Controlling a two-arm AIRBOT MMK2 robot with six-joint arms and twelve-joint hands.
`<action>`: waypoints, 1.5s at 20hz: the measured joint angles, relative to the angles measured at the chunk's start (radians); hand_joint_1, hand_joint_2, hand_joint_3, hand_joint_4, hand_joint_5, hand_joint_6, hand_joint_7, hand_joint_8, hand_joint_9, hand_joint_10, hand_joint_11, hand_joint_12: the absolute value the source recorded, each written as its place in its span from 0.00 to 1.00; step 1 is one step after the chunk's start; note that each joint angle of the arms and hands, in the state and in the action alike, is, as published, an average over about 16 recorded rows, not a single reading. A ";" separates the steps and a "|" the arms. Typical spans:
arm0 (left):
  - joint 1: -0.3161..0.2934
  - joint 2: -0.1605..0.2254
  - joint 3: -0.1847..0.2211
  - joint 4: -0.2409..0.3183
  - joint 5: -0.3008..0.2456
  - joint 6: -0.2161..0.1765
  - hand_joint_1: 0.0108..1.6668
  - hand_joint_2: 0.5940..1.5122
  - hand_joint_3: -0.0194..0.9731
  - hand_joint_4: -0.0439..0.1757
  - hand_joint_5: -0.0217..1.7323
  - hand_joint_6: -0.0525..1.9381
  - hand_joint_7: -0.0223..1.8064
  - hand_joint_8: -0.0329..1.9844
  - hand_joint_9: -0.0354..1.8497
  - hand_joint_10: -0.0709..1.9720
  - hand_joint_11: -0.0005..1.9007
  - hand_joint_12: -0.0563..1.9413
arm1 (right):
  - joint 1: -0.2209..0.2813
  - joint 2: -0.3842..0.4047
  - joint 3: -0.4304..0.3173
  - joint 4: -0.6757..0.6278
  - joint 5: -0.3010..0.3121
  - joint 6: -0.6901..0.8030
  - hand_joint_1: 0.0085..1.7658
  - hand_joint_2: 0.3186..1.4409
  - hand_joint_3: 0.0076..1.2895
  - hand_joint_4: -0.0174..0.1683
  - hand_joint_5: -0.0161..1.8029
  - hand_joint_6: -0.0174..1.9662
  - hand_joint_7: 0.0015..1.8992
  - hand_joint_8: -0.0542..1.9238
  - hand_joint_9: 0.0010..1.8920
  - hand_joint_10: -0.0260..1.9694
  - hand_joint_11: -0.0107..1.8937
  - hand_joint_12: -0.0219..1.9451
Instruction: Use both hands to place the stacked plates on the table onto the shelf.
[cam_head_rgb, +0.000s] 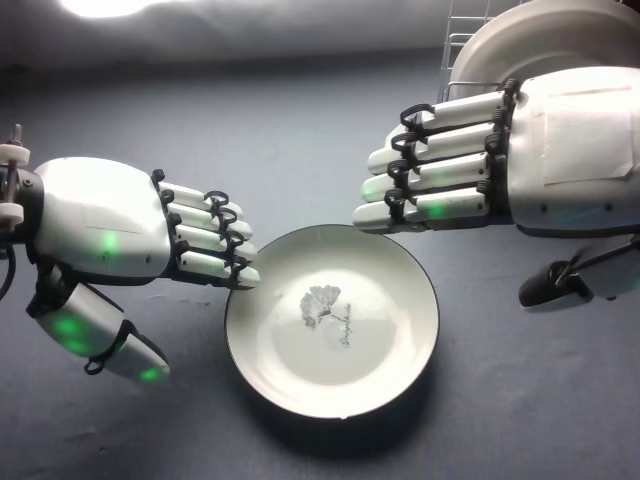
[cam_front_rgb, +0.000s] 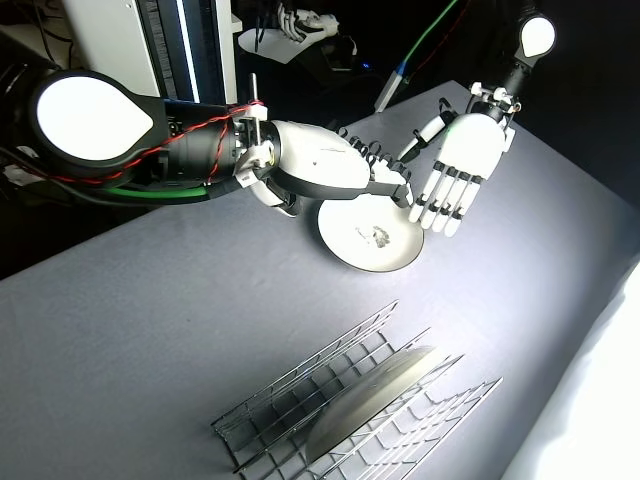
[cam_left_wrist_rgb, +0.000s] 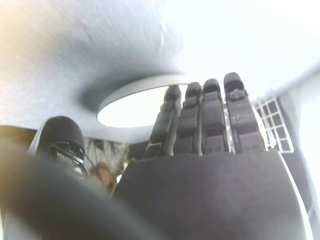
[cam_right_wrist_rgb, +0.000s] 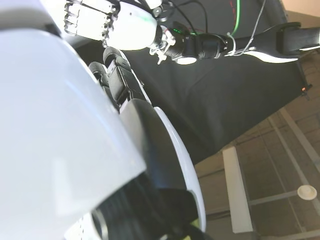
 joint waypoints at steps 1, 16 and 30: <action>-0.002 0.002 -0.005 -0.001 -0.001 0.000 0.01 0.63 0.03 0.19 0.06 0.03 0.04 0.02 0.03 0.01 0.01 0.03 | 0.000 0.004 0.000 0.000 0.000 0.000 0.52 0.59 0.00 0.11 0.05 0.02 0.06 0.04 0.05 0.04 0.01 0.26; 0.023 0.007 -0.037 -0.005 0.007 0.018 0.01 0.63 0.03 0.21 0.07 0.03 0.05 0.02 0.04 0.01 0.01 0.04 | -0.015 0.043 -0.006 0.000 0.009 0.001 0.50 0.58 0.00 0.11 0.02 0.02 0.01 0.04 0.01 0.02 0.01 0.13; 0.137 -0.035 0.015 -0.057 0.024 -0.011 0.01 0.64 0.03 0.17 0.05 0.01 0.03 0.01 0.02 0.01 0.01 0.04 | -0.045 0.040 -0.024 0.002 0.004 0.001 0.51 0.58 0.00 0.11 0.02 0.02 0.01 0.04 0.01 0.02 0.02 0.07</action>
